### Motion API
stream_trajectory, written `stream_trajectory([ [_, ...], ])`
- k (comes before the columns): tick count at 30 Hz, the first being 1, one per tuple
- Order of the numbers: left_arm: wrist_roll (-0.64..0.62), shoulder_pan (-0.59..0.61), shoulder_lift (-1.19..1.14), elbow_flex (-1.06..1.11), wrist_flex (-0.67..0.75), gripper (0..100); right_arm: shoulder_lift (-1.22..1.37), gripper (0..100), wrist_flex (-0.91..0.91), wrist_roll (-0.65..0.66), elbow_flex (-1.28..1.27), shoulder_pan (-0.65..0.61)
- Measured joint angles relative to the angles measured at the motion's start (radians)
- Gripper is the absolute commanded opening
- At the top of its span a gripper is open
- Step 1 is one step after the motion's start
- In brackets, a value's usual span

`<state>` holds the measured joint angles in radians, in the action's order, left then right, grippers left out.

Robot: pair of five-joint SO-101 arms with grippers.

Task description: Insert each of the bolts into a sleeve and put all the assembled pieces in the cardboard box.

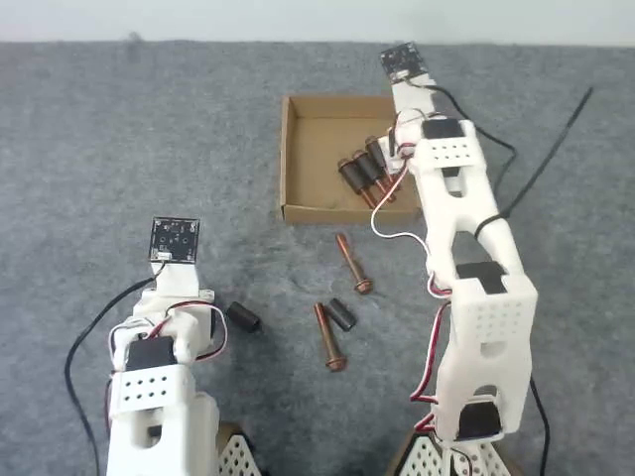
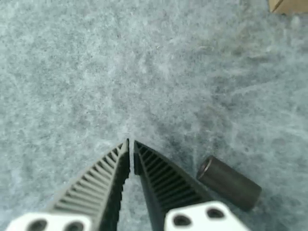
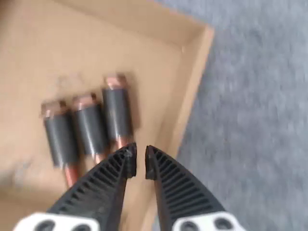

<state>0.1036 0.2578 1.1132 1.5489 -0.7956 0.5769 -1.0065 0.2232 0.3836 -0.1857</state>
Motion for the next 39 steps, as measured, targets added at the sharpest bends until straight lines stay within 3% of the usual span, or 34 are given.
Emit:
stream_trajectory([
  [6, 0.0, 0.0, 0.0, 0.0, 0.0, 1, -0.087, 0.7, -0.181, -0.009, -0.008, 0.008],
  [15, 0.0, 0.0, 0.0, 0.0, 0.0, 1, -0.328, 0.7, -0.175, -0.011, -0.311, -0.009],
  [25, 0.0, 0.0, 0.0, 0.0, 0.0, 1, -0.69, 0.7, -0.054, -0.011, -0.799, -0.143],
  [39, 0.0, 0.0, 0.0, 0.0, 0.002, 1, -1.036, 0.9, -0.049, -0.011, -1.172, -0.442],
])
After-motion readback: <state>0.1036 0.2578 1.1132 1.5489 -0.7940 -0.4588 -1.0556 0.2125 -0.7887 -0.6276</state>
